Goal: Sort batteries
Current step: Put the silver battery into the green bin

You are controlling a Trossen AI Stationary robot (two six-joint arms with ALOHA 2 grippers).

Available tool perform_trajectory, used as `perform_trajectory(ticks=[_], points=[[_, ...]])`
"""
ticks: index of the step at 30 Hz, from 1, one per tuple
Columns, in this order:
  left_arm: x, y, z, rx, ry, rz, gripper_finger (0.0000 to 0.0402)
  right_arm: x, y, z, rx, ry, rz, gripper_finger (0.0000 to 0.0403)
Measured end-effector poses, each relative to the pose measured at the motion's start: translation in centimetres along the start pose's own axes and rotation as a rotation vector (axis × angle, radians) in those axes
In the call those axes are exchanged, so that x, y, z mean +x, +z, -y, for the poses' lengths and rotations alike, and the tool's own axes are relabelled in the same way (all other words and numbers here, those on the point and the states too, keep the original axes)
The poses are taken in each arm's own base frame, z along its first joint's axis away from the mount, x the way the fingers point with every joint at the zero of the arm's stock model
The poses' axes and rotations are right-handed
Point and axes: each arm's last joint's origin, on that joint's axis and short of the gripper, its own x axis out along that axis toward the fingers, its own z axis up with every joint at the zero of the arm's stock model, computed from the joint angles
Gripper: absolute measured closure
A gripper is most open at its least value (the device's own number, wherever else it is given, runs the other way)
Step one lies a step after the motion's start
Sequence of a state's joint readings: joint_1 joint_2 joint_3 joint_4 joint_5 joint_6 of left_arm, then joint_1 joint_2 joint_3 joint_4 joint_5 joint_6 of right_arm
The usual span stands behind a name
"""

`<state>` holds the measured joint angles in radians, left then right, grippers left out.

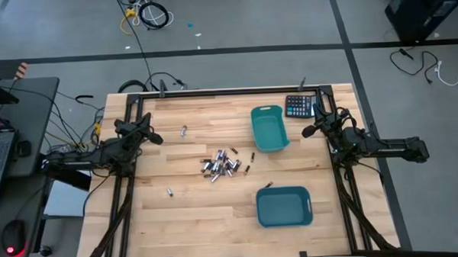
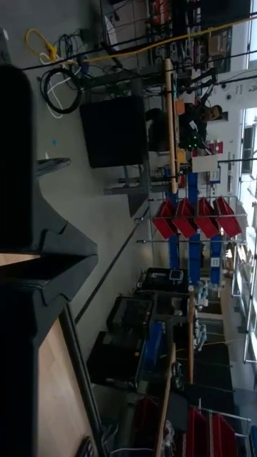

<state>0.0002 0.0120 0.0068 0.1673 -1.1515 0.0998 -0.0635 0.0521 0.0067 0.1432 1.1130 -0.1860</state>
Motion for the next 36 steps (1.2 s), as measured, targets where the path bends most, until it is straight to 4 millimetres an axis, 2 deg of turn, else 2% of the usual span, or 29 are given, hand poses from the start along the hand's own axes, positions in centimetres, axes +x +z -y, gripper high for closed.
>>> perform_trajectory(ticks=[25, 33, 35, 36], points=[[0.0, -0.03, 0.06, 0.004, -0.019, 0.0, 0.0393, 0.0, 0.0, 0.0, 0.002, 0.0, 0.0, 0.0402], [0.0, -0.13, 0.07, 0.015, -0.02, -0.005, 0.0393, 0.0, 0.01, -0.03, -0.075, 0.009, 0.002, 0.0402], [0.0, -0.12, 0.07, 0.012, -0.02, -0.005, 0.0393, 0.0, 0.01, -0.06, -0.037, 0.02, 0.004, 0.0402], [0.0, -0.12, 0.07, 0.005, -0.02, -0.005, 0.0393, -0.01, 0.02, -0.14, 0.04, 0.047, 0.008, 0.0402]])
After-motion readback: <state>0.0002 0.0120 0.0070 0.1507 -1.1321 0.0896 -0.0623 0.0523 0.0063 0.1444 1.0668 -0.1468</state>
